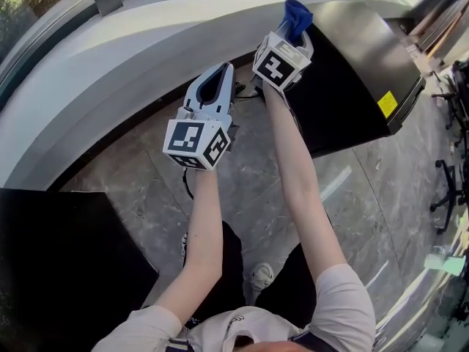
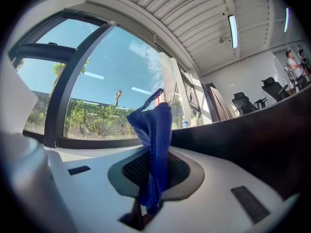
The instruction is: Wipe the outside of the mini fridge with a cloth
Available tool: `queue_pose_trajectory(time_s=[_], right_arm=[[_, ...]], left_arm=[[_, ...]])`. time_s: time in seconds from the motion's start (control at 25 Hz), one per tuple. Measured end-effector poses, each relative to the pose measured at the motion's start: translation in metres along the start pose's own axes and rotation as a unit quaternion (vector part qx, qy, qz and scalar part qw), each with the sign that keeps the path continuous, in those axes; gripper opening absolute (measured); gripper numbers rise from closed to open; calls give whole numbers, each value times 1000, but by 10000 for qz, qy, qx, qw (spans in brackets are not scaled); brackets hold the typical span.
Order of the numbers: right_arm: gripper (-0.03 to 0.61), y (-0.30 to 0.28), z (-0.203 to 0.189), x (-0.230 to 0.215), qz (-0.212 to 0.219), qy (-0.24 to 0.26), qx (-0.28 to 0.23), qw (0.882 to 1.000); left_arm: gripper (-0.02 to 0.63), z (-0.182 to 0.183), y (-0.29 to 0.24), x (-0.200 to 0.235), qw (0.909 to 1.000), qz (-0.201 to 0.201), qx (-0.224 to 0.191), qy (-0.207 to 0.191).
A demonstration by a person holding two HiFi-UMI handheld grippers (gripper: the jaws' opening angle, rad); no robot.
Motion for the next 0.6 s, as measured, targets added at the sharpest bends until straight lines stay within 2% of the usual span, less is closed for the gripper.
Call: queue_pose_trajectory(time_s=[0.16, 0.28, 0.48, 0.6], right_arm=[[61, -1, 1, -5, -44, 14, 27, 10000], [61, -1, 2, -7, -27, 22, 28, 10000], [61, 11, 5, -14, -44, -79, 44, 9999], [61, 24, 7, -24, -124, -162, 23, 9998]], left_arm=[[5, -9, -4, -8, 9999, -89, 118, -56], [5, -11, -5, -11, 10000, -52, 55, -19], [5, -8, -4, -20, 9991, -84, -33, -425], [5, -13, -5, -22, 9992, -62, 20, -397]])
Point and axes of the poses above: the fingertips, and each gripper's own axes: y backward along the fingers, x to its left, z out of its top, the point moved 5 cm from there along y, backward along the fingers, and after that the axes turned 12 degrees about z, right-handed, at the moved point
